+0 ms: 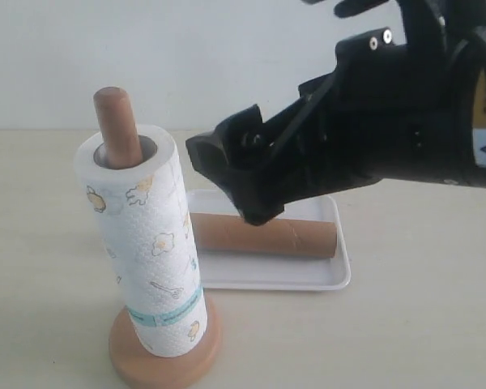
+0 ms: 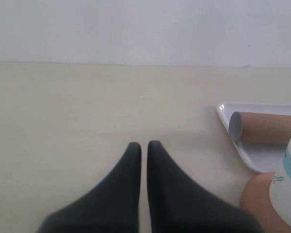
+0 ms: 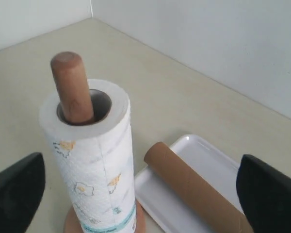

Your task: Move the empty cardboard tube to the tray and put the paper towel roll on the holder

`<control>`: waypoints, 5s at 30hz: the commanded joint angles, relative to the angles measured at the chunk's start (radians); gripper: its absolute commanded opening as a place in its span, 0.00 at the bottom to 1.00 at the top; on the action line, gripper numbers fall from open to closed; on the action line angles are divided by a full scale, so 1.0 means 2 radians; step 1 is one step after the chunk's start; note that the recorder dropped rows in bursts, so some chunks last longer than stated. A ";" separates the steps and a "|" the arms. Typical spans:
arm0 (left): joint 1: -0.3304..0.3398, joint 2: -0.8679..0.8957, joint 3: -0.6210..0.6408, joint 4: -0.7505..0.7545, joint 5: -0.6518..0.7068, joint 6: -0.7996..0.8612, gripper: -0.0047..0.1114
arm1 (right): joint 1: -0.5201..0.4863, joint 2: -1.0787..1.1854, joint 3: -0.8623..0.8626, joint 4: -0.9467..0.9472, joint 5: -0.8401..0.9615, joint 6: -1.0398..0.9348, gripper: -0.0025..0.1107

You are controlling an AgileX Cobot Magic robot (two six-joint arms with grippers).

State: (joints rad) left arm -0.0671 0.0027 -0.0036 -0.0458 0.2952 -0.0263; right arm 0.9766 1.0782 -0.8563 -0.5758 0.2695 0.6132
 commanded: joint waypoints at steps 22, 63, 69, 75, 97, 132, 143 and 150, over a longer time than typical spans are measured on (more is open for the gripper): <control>0.002 -0.001 0.002 0.000 0.000 0.001 0.08 | -0.001 -0.010 -0.002 0.006 0.049 0.022 0.06; 0.002 -0.001 0.002 0.000 0.000 0.001 0.08 | 0.000 -0.046 0.290 0.014 -0.150 0.059 0.06; 0.002 -0.001 0.002 0.000 0.000 0.001 0.08 | -0.022 -0.161 0.360 0.015 -0.257 0.021 0.06; 0.002 -0.001 0.002 0.000 0.000 0.001 0.08 | -0.139 -0.289 0.393 0.021 -0.317 0.026 0.06; 0.002 -0.001 0.002 0.000 0.000 0.001 0.08 | -0.403 -0.539 0.428 0.013 -0.247 0.208 0.06; 0.002 -0.001 0.002 0.000 0.000 0.001 0.08 | -0.403 -0.539 0.428 0.314 0.027 -0.280 0.06; 0.002 -0.001 0.002 0.000 0.000 0.001 0.08 | -0.403 -0.539 0.428 0.314 0.027 -0.280 0.06; 0.002 -0.001 0.002 0.000 0.000 0.001 0.08 | -0.403 -0.539 0.428 0.314 0.027 -0.280 0.06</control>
State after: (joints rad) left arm -0.0671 0.0027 -0.0036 -0.0458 0.2952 -0.0263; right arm 0.1789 0.0051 0.0004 0.0595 0.3267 0.0555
